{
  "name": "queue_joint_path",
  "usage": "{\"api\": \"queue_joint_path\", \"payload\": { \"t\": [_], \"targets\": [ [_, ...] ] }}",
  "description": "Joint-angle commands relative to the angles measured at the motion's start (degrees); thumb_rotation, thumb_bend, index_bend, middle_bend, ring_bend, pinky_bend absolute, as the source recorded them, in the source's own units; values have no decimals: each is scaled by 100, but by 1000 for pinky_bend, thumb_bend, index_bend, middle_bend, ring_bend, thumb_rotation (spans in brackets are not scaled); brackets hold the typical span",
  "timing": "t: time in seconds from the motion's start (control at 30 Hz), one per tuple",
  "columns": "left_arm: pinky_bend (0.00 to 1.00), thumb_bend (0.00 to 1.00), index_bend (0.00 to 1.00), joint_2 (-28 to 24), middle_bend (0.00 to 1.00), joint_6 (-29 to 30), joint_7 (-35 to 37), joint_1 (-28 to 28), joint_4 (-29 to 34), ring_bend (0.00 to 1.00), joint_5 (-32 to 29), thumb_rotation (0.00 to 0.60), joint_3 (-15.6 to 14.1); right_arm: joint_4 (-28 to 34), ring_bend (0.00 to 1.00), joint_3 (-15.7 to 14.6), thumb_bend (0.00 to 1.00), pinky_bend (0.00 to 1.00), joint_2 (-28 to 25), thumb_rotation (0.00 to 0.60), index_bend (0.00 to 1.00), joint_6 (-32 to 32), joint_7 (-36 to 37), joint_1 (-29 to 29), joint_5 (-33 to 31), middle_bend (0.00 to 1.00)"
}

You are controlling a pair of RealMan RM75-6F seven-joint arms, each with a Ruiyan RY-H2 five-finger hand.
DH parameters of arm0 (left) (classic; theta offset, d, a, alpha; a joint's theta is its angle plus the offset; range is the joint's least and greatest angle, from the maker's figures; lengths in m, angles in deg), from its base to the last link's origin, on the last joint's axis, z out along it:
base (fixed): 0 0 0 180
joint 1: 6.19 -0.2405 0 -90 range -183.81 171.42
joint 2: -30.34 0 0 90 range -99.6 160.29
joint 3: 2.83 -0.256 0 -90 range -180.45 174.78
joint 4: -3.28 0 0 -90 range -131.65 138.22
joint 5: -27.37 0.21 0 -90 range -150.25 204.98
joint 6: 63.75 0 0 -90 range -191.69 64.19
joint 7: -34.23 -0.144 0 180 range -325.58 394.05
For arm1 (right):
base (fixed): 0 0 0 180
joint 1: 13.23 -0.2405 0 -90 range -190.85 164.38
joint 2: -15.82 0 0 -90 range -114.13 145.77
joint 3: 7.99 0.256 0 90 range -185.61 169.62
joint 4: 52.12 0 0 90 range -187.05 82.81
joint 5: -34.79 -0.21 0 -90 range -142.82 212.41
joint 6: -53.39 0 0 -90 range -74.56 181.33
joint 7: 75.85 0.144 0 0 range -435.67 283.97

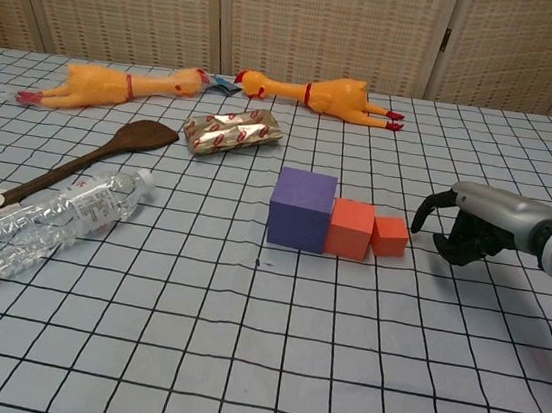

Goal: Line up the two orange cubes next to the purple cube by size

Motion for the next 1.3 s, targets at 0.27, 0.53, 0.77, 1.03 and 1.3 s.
{"api": "queue_joint_path", "payload": {
  "t": [0.27,0.53,0.77,1.03,1.3],
  "targets": [
    [609,479,273,-6,417,-6,-6,2,9,374,-4,600,1,-14,915,-23,562,988,-6,600,364,41,100,-4,60,984],
    [609,479,273,-8,417,2,-1,-3,10,374,-5,600,3,-69,914,-25,563,988,31,600,376,-50,81,2,88,984],
    [610,479,273,-4,417,-4,-12,1,12,375,-1,600,1,-132,914,37,564,988,114,600,376,-42,124,-32,78,984],
    [609,479,273,-10,417,4,4,-5,11,374,-11,600,7,-203,914,79,567,988,197,600,376,22,249,-82,156,984],
    [609,479,273,-13,418,15,14,-7,11,374,0,600,5,-185,914,100,569,988,208,600,367,37,242,-111,126,984]
  ]
}}
